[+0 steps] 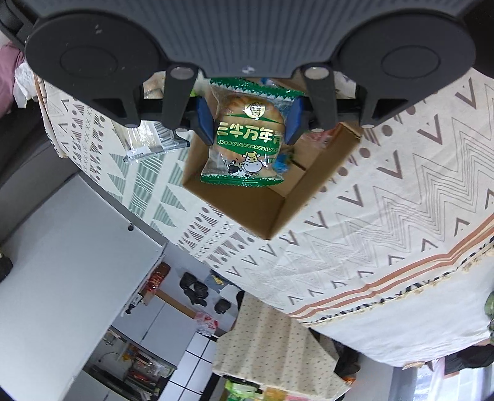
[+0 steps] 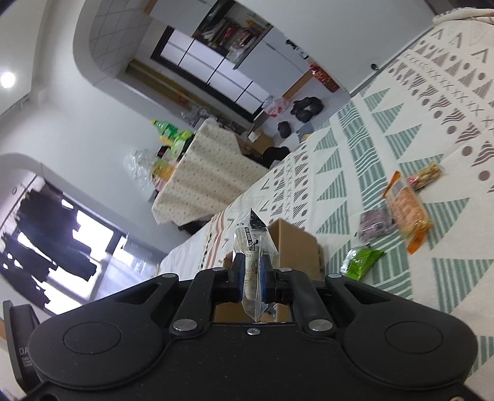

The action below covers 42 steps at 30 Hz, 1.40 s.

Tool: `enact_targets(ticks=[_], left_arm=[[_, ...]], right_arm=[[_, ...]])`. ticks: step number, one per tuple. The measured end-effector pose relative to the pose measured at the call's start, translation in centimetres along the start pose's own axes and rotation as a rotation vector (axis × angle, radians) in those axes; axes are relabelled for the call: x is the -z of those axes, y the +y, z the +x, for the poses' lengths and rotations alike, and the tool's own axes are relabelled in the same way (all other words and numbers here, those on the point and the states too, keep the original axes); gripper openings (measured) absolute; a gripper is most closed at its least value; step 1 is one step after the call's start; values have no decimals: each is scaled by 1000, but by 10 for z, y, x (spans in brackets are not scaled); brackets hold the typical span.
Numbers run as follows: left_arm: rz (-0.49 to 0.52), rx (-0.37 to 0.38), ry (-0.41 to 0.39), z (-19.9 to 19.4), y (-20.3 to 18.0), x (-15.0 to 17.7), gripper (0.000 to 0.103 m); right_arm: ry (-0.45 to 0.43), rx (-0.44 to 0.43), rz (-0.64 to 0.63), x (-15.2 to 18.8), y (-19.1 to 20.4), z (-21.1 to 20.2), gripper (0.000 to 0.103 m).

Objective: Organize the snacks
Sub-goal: 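Carry both packets into the cardboard box and open both tools to release, then move both tools back toward the remaining snacks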

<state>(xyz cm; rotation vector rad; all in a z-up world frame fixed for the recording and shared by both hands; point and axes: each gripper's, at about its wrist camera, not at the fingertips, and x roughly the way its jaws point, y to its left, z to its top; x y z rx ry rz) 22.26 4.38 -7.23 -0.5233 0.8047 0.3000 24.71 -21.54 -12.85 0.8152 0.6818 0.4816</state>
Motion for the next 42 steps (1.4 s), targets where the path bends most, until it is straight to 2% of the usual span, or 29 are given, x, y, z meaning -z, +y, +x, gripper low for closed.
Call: enact_targets(ticks=[10,19,23,24,25,26,28,29,33,37,42], left_arm=[[-48,5,61,32,34,-13,48],[-32,10,102,62,33,-31,48],[-5,-16,113,70,27,-38,60],[-2,-21,118,72,27,-38,68],[-3,-27,116,72,27,-38,72],[-4,-30,111,72,28,-37,73],[-3,-33,108,71,29,-36,75],[0,-36,108,71,29,-35,75],[4,-39,114,67,29,-29,77],[11,-61,112,60,25,-25,83],[21,-45,101,50,19,-21,86]], right_arm=[[71,42,-43,20,12,28,10],[87,91,-50,23,16,52,10],[72,91,-39,19,16,58,11],[72,95,-34,18,16,60,16],[78,99,-26,18,16,62,17],[87,98,-21,16,15,64,20],[76,102,-21,16,15,62,35],[66,113,-24,15,15,61,46],[52,140,-10,11,10,55,49],[61,175,-3,11,6,51,55],[60,183,-1,10,6,44,61]])
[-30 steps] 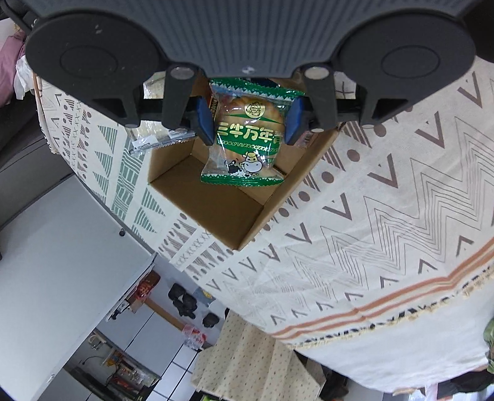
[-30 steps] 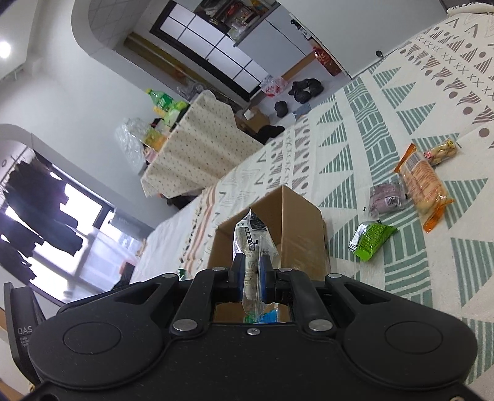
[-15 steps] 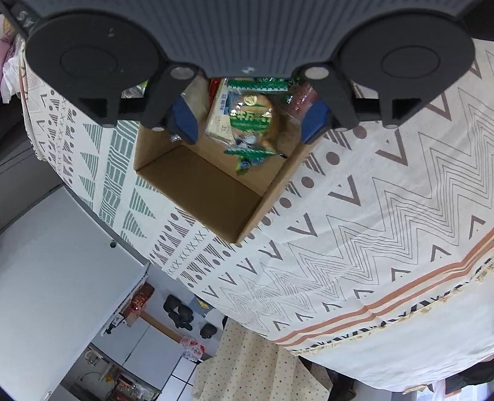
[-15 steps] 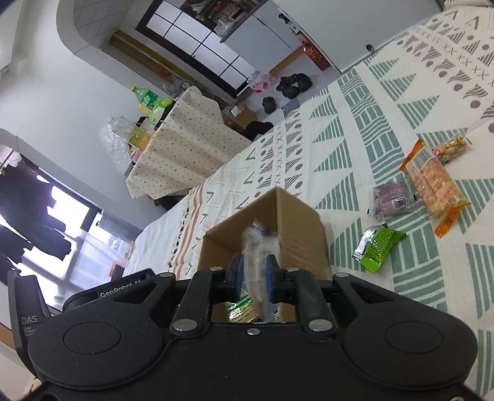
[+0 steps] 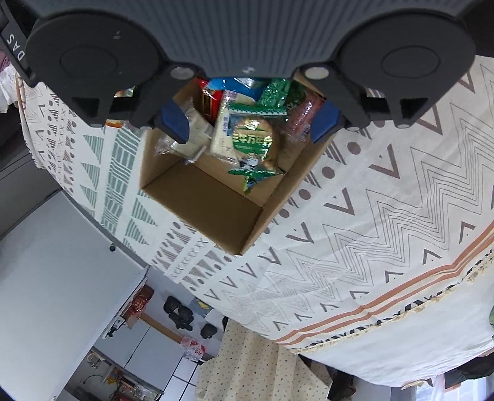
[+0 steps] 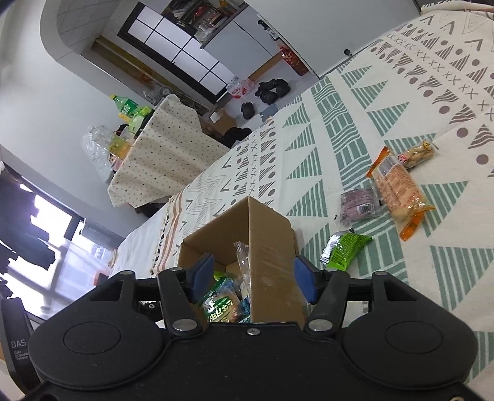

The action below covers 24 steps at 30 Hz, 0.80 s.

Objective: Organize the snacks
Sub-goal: 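Move both tools back toward the remaining snacks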

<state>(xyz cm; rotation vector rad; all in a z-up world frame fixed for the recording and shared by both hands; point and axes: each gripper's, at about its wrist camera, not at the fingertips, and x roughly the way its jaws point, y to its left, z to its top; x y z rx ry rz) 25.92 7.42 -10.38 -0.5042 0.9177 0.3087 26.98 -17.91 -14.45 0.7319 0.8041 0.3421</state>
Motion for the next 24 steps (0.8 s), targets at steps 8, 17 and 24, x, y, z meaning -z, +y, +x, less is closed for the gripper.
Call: enact_targets(ticks=[8,17,24], left_arm=[[36,0,-17,-15,-18,10,90],[83,14,-61,-38,-44,30,90],[115,34,-66,-45,-64,44,90]], right_arm=[[-17,23,9,-5,-4,-18,75],[-55,26,-2,-21,-19,-47,91],[-61,42,-38,-33,-33,-70,94]])
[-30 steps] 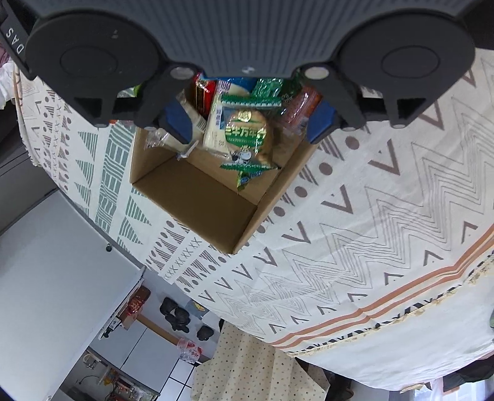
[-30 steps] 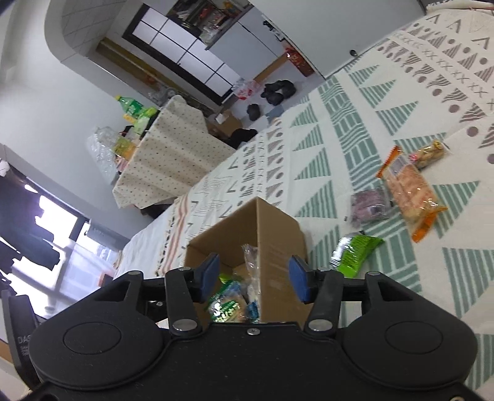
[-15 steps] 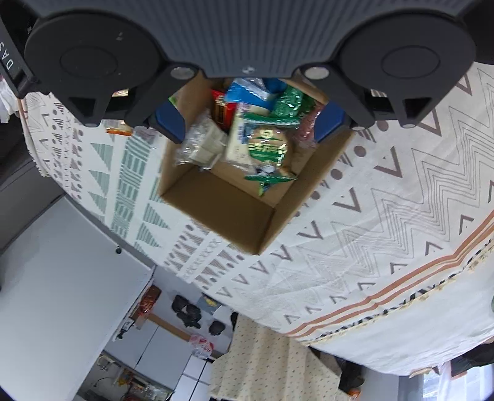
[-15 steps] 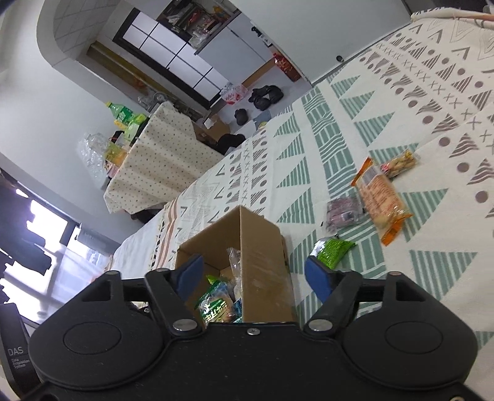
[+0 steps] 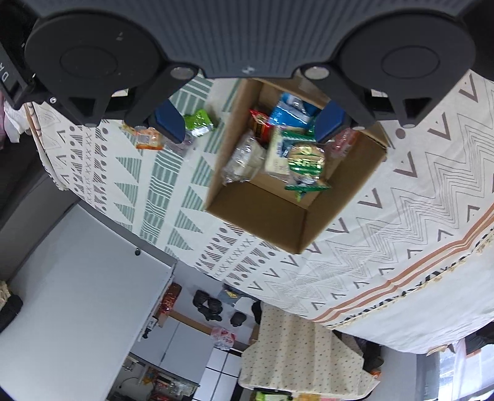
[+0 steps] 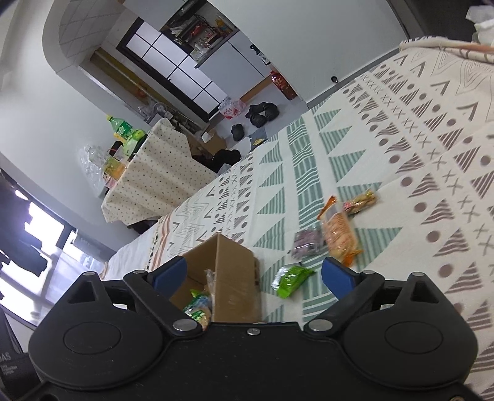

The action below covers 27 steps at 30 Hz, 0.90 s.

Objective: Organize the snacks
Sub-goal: 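Move both tools back toward the remaining snacks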

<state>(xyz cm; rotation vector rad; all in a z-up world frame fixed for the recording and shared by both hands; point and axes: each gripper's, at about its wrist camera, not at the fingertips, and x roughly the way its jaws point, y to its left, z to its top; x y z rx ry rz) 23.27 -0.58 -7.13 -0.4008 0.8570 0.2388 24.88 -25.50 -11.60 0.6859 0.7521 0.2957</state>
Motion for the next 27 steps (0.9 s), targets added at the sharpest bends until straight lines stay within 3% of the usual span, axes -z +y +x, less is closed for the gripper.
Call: enact_targets(ticks=[4,8,11,27], left_arm=[[18,39,13,-2,-13,9,90],[70,18,18,-2,-29,18,90],[64,49,36,-2,-36,21,90],[158,60,37,18,-79,23,90]], right_arm=[[12,16,-19,-3,-9,-7,95],[3,17,-18,-9,-15,-15,95],[0,22,-2,-14,-23,-19,95],[-11,64,-8,-41,-62,-23,95]])
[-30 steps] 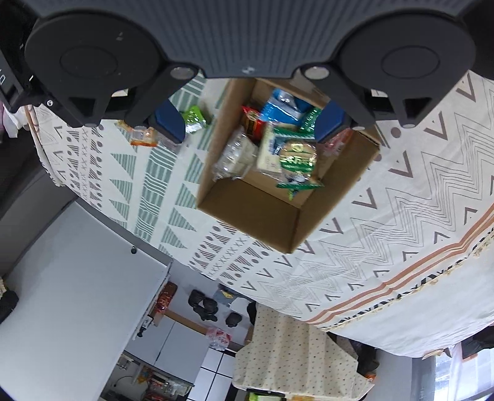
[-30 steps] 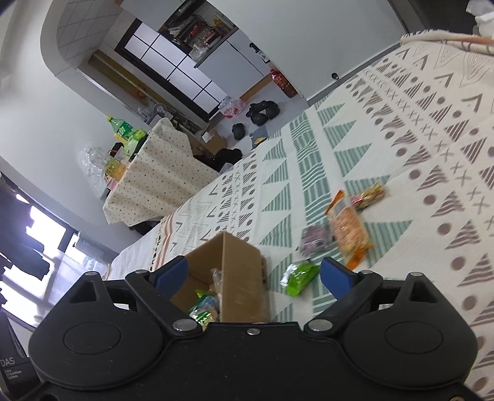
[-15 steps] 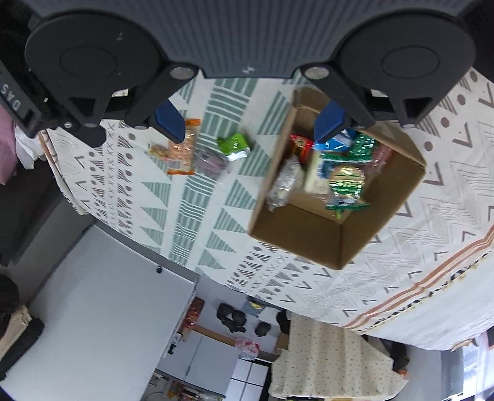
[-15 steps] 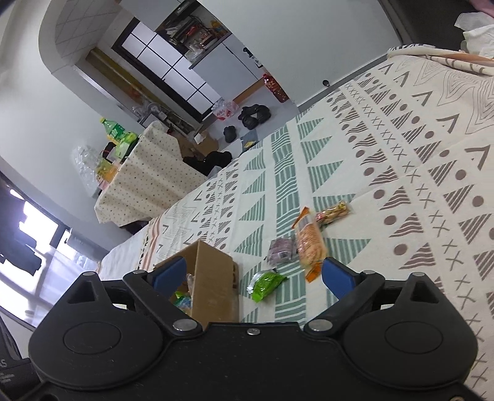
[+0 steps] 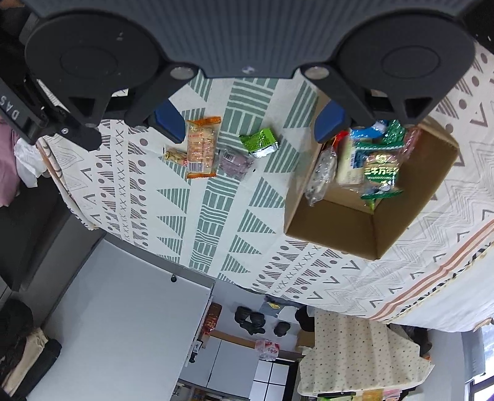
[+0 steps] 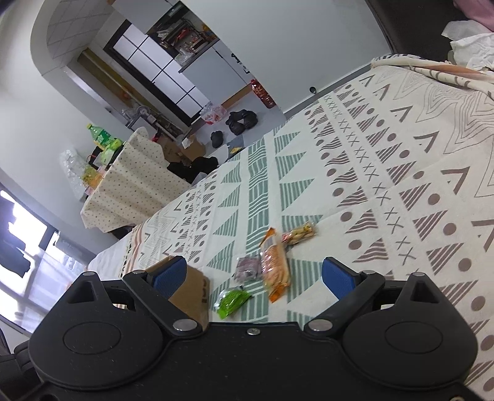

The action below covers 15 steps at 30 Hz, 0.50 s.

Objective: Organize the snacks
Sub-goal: 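Move both tools back toward the remaining snacks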

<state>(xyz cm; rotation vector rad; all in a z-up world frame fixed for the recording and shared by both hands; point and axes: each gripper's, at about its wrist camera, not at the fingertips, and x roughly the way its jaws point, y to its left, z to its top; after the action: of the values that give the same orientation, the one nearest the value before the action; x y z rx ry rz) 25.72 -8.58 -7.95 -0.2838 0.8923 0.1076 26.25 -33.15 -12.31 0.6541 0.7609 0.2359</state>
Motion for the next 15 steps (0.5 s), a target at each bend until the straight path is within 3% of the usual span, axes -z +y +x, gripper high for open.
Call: enact_targets(ticks=[11,15], left_arm=[[-10,-2,36,47,-9,1,90],[-17,0,48,65,-12,3,89]], right_arm=[[17,-15,57,-3,-16,21,94],[37,-20,77,-2,-21,31,89]])
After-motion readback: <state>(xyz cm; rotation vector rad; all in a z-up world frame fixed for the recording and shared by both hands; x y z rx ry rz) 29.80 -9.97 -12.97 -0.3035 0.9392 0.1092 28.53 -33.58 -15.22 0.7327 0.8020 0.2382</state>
